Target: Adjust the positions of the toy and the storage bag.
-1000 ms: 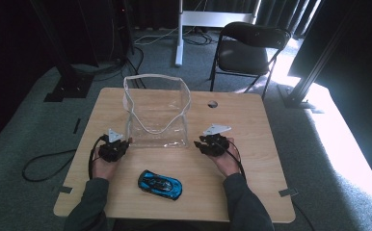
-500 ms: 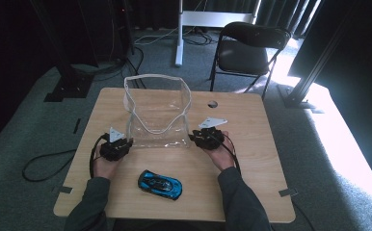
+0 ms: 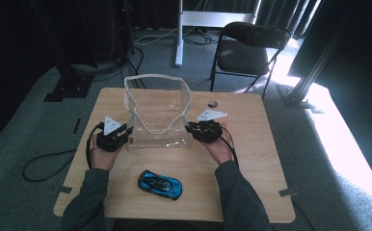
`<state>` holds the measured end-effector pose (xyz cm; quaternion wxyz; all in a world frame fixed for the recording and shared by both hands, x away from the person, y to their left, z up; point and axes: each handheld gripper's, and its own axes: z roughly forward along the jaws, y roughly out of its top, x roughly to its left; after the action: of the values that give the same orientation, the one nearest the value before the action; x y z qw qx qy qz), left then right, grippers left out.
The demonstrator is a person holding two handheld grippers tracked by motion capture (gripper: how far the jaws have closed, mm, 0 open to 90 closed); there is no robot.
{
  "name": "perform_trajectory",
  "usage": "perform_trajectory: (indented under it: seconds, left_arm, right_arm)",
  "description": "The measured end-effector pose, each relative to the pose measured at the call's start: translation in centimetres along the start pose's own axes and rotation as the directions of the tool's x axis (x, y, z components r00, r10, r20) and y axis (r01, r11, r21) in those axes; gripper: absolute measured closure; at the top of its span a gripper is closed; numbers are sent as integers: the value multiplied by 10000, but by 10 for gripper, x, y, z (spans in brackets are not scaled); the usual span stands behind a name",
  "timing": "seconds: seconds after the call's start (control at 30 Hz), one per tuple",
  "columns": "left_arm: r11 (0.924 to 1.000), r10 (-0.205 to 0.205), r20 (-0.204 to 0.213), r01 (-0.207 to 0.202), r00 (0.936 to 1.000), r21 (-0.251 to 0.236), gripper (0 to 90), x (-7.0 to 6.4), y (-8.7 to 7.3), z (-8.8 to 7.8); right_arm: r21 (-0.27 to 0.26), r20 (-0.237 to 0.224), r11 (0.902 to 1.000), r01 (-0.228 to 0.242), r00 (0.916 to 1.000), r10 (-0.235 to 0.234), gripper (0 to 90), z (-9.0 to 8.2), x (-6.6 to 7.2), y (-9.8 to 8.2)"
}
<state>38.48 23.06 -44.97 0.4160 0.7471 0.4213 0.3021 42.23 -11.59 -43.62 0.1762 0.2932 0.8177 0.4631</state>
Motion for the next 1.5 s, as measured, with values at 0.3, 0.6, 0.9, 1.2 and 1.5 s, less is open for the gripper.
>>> perform_trajectory:
  seconds: [0.3,0.6,0.9,1.2,1.5]
  left_arm:
    - [9998,121,-249,-126,9996,-176,822,-2,7,-1]
    - [9934,-781,-456,739,9959,-876,881,4,-9,-13]
    - [9935,-760,-145,745,9970,-864,883,-3,-6,-5]
    - [9949,-575,418,607,9975,-805,883,-24,5,11]
    - [9962,-446,1040,520,9936,-699,883,-39,13,20]
  right_arm:
    - [-232,-29,9992,330,9994,-331,826,-3,2,14]
    - [-443,294,9990,47,9996,-34,864,-12,-4,6]
    - [-586,778,9983,-52,9969,98,867,-25,-8,-4]
    - [-544,1294,9982,-244,9911,313,867,-50,-19,-18]
    - [-555,1642,9974,-455,9849,540,867,-70,-25,-31]
